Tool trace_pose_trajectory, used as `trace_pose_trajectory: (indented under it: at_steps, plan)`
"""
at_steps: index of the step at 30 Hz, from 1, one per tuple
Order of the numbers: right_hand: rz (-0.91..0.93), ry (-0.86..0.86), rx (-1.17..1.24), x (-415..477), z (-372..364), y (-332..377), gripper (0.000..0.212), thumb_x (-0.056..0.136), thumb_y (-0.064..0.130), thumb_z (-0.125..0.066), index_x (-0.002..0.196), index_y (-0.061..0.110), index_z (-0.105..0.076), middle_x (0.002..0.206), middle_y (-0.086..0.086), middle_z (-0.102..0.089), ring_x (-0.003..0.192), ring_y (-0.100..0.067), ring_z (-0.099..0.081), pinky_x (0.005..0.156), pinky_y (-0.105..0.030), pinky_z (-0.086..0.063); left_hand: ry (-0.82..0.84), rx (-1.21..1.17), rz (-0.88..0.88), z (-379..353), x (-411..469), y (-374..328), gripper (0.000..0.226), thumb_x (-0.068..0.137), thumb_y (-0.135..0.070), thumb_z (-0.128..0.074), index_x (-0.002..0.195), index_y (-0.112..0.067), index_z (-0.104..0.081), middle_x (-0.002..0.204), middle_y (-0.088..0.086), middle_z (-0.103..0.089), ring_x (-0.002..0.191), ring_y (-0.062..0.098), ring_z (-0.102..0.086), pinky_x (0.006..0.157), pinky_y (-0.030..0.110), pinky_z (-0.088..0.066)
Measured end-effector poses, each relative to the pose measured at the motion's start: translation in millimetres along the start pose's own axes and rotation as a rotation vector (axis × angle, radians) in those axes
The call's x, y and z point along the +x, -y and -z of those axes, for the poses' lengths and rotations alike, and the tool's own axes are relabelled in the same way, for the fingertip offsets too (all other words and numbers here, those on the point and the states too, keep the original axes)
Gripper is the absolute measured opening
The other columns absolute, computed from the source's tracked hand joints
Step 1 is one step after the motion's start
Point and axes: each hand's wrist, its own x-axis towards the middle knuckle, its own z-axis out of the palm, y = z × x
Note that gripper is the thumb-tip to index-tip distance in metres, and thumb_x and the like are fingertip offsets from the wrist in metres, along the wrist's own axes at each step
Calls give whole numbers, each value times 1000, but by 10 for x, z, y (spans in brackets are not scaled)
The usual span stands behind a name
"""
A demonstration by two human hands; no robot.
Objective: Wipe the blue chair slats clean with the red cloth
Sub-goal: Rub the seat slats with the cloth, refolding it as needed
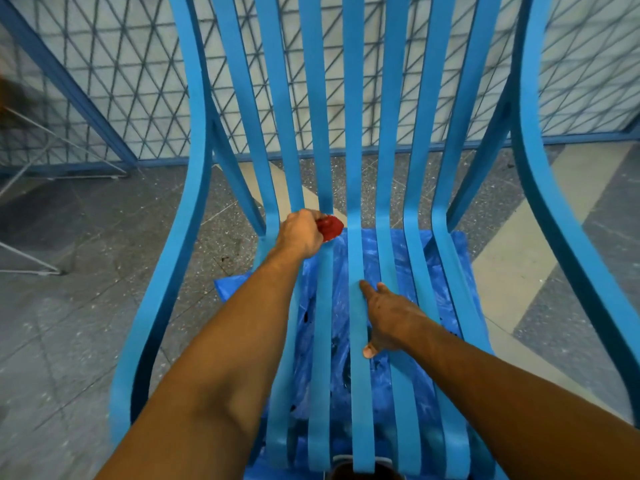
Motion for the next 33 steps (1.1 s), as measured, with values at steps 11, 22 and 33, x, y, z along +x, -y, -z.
trace_pose_trajectory:
  at_steps: [11,22,33]
  plan:
    - [9,-28,43,-19,12,-14,137,66,36,-91,159,20,8,167,-14,-1,146,-38,-33,114,-51,-38,11,189,-248,-216,-809,172,60,78,2,-59,127,-33,-65,130,2,-65,120,30,-59,102,40,-48]
    - [7,-102,76,-208,-42,38,132,71,34,-88,159,20,10,161,-13,-23,146,-33,-32,108,-51,-42,89,152,-328,-306,-1907,382,63,73,5,-58,123,-32,-69,133,-6,-64,121,22,-57,102,37,-47]
    - [39,-510,337,-911,-633,54,75,90,34,-69,149,26,-25,142,-6,-47,127,-29,-50,96,-42,-47,151,245,-373,-337,-2649,518,65,71,-1,-63,126,-37,-65,127,-5,-66,116,22,-57,100,38,-48]
